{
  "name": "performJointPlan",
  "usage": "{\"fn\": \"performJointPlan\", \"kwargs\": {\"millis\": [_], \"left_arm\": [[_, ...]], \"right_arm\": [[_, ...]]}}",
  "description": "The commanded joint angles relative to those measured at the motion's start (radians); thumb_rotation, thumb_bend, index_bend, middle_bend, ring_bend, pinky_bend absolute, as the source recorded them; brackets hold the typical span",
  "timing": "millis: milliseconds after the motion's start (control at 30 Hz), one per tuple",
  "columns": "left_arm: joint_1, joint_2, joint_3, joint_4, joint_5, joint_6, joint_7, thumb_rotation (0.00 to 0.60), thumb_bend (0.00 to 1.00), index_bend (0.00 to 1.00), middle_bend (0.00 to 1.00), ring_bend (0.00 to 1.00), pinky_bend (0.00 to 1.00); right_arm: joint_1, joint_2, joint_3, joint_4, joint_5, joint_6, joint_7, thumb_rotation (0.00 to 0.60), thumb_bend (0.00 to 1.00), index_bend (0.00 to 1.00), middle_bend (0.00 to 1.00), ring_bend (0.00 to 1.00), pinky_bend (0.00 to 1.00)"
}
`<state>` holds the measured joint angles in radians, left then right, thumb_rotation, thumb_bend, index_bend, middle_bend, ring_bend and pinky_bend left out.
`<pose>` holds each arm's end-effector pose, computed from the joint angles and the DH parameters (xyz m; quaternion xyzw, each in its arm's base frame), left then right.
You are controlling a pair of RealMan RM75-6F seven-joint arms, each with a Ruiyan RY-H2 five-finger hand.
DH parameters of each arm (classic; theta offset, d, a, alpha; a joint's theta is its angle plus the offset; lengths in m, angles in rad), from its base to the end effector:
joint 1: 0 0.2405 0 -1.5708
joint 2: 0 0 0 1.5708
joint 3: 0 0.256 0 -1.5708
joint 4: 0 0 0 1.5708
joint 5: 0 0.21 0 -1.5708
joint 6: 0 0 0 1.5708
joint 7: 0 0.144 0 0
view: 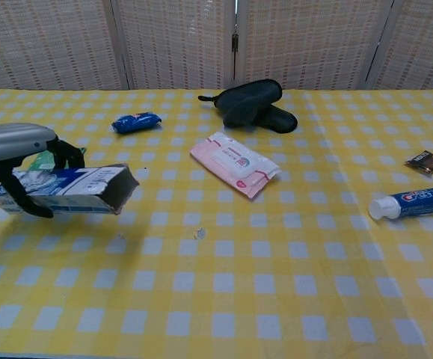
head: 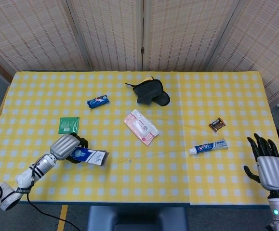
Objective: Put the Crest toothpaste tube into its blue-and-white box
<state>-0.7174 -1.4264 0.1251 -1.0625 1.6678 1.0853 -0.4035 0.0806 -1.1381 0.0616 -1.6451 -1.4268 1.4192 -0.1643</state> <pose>-0.2495 0.3435 0.0359 -0.8107 -0.3266 -0.3570 0.3295 -0.3155 -0.1809 0.1463 0.6060 -0.3888 0.3265 0.6124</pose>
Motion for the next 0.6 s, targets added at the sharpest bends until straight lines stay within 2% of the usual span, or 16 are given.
{"fn": "performJointPlan", "kwargs": {"millis": [33,267,400,500,600], "left_arm": [[0.016,0.029,-0.017,-0.052,-0.024,0.010,-0.014,0.600,0.11,0.60,0.69,0.55,0.41],[0.032,0.052,-0.036,-0.110,-0.033,0.035,0.001,0.600,0.12,0.63,0.71,0.57,0.42],[0.041,0.061,-0.040,-0.131,-0.036,0.039,0.014,0.600,0.12,0.63,0.72,0.57,0.42],[0.044,0.061,-0.046,-0.138,-0.037,0.041,0.018,0.600,0.12,0.63,0.72,0.57,0.42],[0.043,0.062,-0.047,-0.144,-0.031,0.039,0.025,0.600,0.13,0.63,0.72,0.57,0.42]], "right_arm": [[0.022,0.016,-0.013,0.013,-0.038,-0.029,0.026,0.600,0.32,0.00,0.00,0.00,0.00],[0.099,0.037,-0.006,0.067,-0.076,-0.114,-0.053,0.600,0.32,0.00,0.00,0.00,0.00],[0.147,0.033,0.002,0.121,-0.065,-0.183,-0.076,0.600,0.32,0.00,0.04,0.06,0.02],[0.188,0.016,0.009,0.163,-0.076,-0.226,-0.041,0.600,0.33,0.07,0.12,0.12,0.07],[0.229,0.001,0.000,0.181,-0.109,-0.269,-0.021,0.600,0.37,0.14,0.17,0.16,0.12]]}}
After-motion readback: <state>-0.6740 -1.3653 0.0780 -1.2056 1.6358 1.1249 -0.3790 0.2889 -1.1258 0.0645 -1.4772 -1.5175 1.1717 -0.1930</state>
